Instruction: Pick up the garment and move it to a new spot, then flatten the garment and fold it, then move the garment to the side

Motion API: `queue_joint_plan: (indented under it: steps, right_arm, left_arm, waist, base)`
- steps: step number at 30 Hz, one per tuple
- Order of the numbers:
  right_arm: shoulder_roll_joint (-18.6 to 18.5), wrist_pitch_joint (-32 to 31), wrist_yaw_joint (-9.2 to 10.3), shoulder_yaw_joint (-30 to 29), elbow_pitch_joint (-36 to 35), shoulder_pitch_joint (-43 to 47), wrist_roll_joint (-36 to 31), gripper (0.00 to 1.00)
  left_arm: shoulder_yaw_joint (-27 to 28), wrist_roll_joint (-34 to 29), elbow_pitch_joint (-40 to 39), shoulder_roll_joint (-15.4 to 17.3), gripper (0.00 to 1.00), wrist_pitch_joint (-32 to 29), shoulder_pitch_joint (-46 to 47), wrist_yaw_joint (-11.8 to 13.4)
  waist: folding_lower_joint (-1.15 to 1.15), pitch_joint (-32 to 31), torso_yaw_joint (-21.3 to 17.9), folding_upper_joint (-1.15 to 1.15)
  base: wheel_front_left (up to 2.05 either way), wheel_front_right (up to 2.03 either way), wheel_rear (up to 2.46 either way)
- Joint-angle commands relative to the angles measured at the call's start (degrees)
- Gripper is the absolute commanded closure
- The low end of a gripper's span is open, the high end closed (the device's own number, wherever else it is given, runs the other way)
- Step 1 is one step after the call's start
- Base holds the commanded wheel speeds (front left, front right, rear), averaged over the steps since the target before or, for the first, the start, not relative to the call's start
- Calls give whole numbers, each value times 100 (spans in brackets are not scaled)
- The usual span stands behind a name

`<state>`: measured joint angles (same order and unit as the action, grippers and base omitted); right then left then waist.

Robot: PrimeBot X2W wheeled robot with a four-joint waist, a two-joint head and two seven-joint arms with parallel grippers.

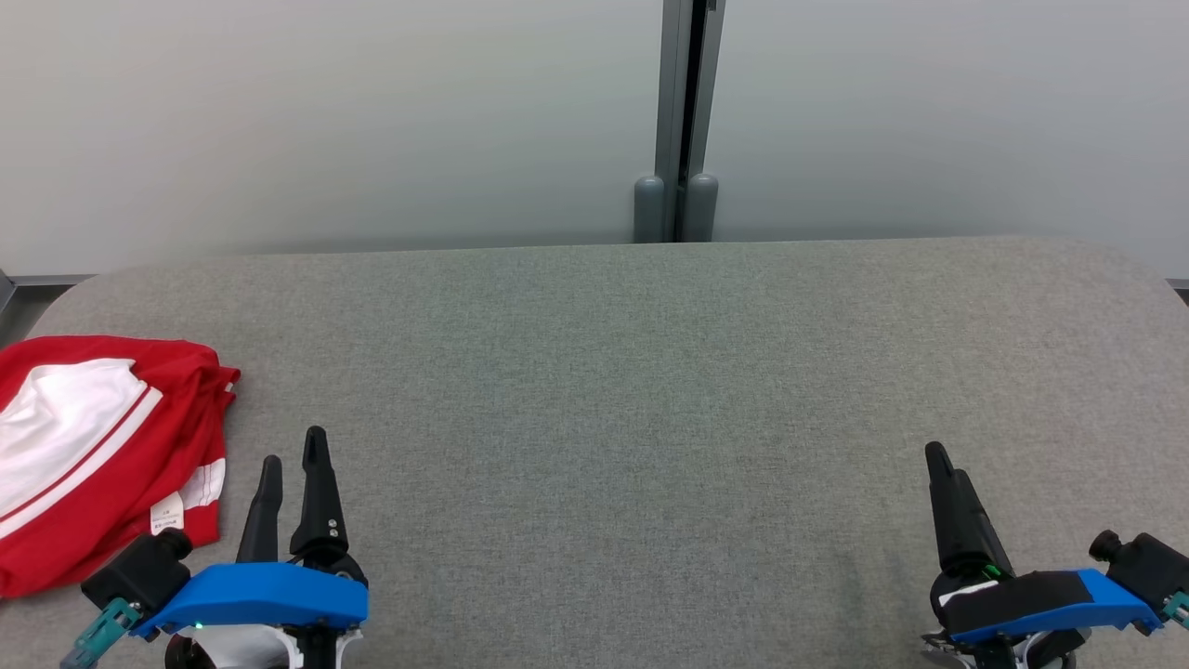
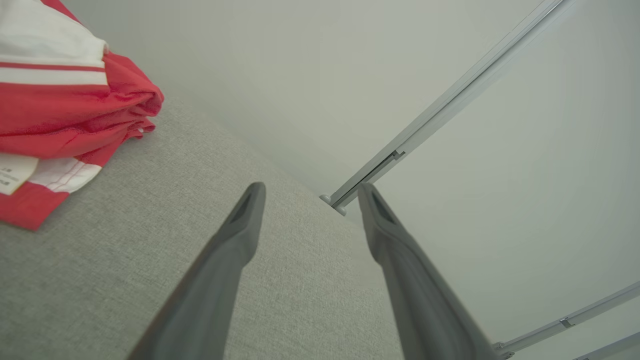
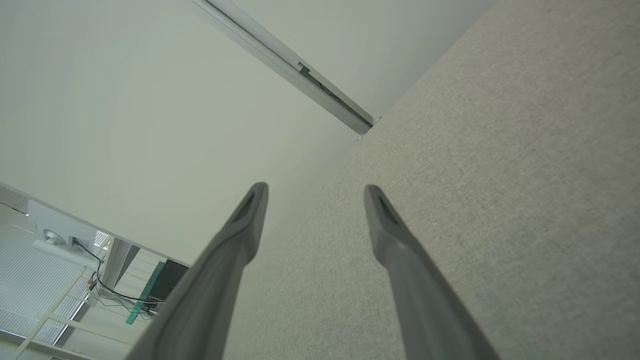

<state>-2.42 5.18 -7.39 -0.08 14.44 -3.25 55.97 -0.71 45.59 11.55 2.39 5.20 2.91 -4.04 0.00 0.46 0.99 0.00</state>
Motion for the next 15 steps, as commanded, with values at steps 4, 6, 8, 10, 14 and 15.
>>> queue_joint_plan:
  steps: [4,6,8,10,14,15]
  right_arm:
    - [-44,116,-9,24,-34,-57,-449,0]
    - [-44,155,-9,26,-19,-58,-622,0]
    - [-45,203,-9,37,0,-58,-823,0]
    - [-47,231,-10,55,14,-53,-952,0]
    - [-48,296,-10,89,41,-48,-1203,0]
    - [-49,313,-10,96,49,-49,-1275,0]
  left_arm:
    - [-73,-543,-3,48,0,120,161,117]
    - [-89,-741,22,49,0,155,160,159]
    - [-103,-995,71,50,0,205,153,200]
    - [-115,-1155,94,50,0,232,157,221]
    - [-134,-1433,151,51,0,298,152,252]
    - [-140,-1504,169,51,0,315,152,261]
  waist:
    - [0,0,20,0]
    - [0,-2,27,0]
    - [0,-4,36,0]
    - [0,-6,42,0]
    - [0,-10,56,0]
    - [0,-10,59,0]
  base:
    - [0,0,0]
    - [0,0,0]
    - [0,0,0]
    - [0,0,0]
    - [0,0,0]
    - [0,0,0]
